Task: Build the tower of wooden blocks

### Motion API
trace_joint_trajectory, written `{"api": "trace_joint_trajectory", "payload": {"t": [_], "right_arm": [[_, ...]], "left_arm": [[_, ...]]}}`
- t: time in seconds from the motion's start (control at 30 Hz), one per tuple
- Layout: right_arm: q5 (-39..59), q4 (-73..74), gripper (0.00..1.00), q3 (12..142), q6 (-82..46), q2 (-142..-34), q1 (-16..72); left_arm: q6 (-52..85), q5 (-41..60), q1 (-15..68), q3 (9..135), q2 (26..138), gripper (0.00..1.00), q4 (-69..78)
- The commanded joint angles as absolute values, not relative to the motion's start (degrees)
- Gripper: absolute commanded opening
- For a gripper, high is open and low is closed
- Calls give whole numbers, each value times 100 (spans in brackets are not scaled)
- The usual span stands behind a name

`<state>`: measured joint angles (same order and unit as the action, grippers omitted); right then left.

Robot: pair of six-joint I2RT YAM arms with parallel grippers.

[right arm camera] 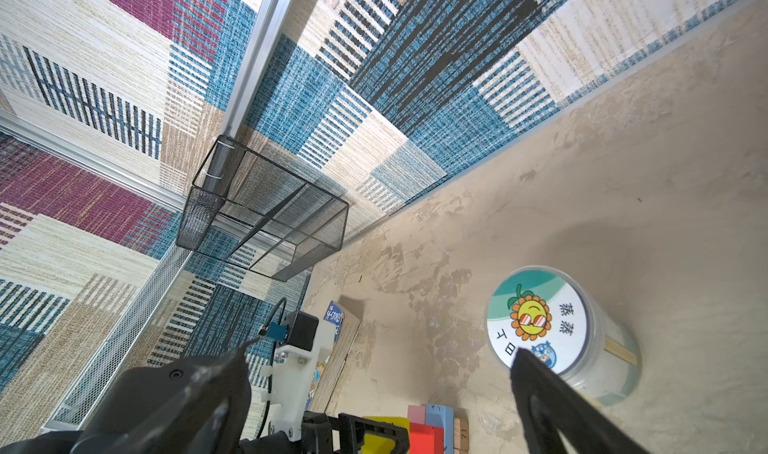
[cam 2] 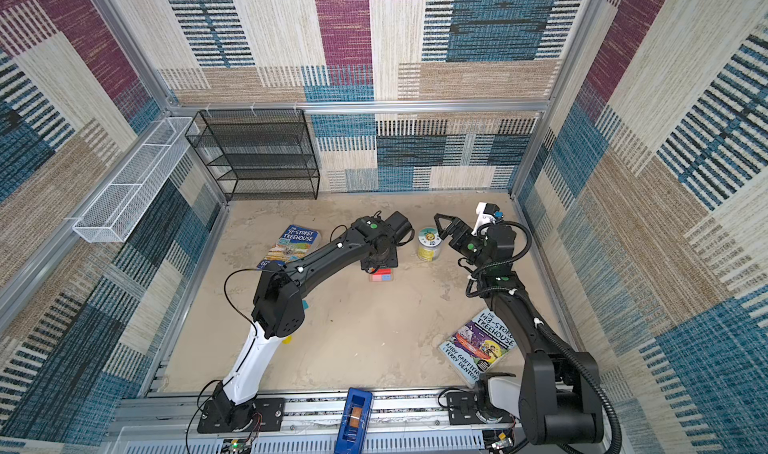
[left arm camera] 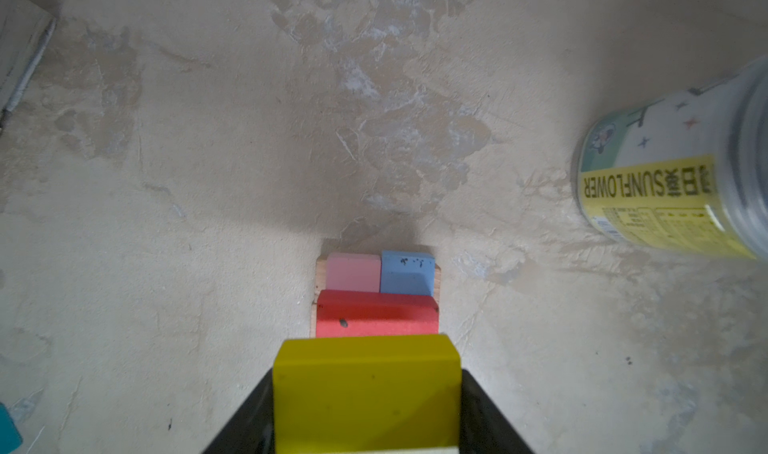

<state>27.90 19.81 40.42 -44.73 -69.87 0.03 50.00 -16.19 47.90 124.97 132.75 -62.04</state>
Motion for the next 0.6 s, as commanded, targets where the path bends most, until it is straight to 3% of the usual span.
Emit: {"api": "trace_joint_trajectory", "payload": {"t": [0.0,0.57], "right_arm": [[2738,2164,100,4024,-4492,-6982,9],[2745,2171,100,4009,-4488,-6992,9]], "left_arm": [[5132,-1775,4795,12518,13337,29,-6145],[5201,-1765,4794,12560,13486,32,-6067]]}}
